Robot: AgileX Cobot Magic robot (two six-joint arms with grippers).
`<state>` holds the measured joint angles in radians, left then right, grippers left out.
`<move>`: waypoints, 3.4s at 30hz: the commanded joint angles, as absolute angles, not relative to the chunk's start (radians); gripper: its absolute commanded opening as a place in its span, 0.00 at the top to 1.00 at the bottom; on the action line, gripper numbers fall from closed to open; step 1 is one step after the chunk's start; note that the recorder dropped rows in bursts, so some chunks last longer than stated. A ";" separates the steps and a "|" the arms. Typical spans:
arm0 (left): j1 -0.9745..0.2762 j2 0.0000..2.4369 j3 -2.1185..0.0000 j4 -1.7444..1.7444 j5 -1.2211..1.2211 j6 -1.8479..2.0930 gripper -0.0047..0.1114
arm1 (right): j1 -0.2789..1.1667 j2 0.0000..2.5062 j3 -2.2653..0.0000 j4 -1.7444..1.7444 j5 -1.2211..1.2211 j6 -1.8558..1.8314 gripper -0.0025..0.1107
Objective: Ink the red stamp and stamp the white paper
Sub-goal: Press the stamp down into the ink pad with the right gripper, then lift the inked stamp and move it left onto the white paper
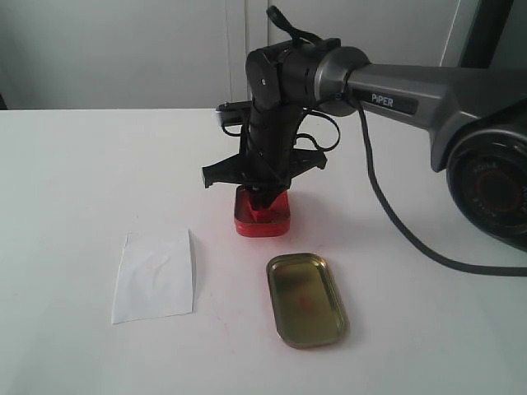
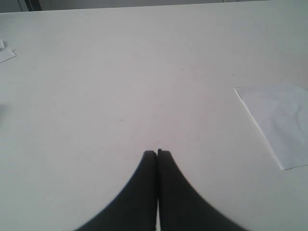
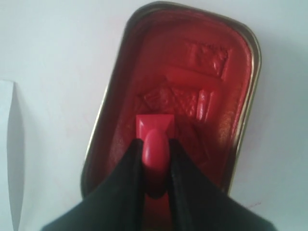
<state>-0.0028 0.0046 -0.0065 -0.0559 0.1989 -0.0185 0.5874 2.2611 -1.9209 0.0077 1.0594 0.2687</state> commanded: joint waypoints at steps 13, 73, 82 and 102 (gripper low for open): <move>-0.002 0.000 0.000 -0.060 0.195 -0.019 0.96 | 0.575 2.245 -1.917 0.000 1.045 0.273 0.98; -0.002 0.000 0.000 -0.060 0.195 -0.019 0.96 | 0.582 2.207 -1.917 -0.026 1.050 0.241 0.98; -0.002 0.000 0.000 -0.060 0.195 -0.019 0.96 | 0.633 2.207 -1.917 -0.026 1.036 0.237 0.98; -0.002 0.000 0.000 -0.060 0.195 -0.019 0.96 | 0.815 2.197 -1.895 -0.023 0.953 0.213 0.98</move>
<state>-0.0028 0.0046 -0.0065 -0.0559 0.1989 -0.0185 0.7902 2.2114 -1.9028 -0.0230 0.9669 0.2241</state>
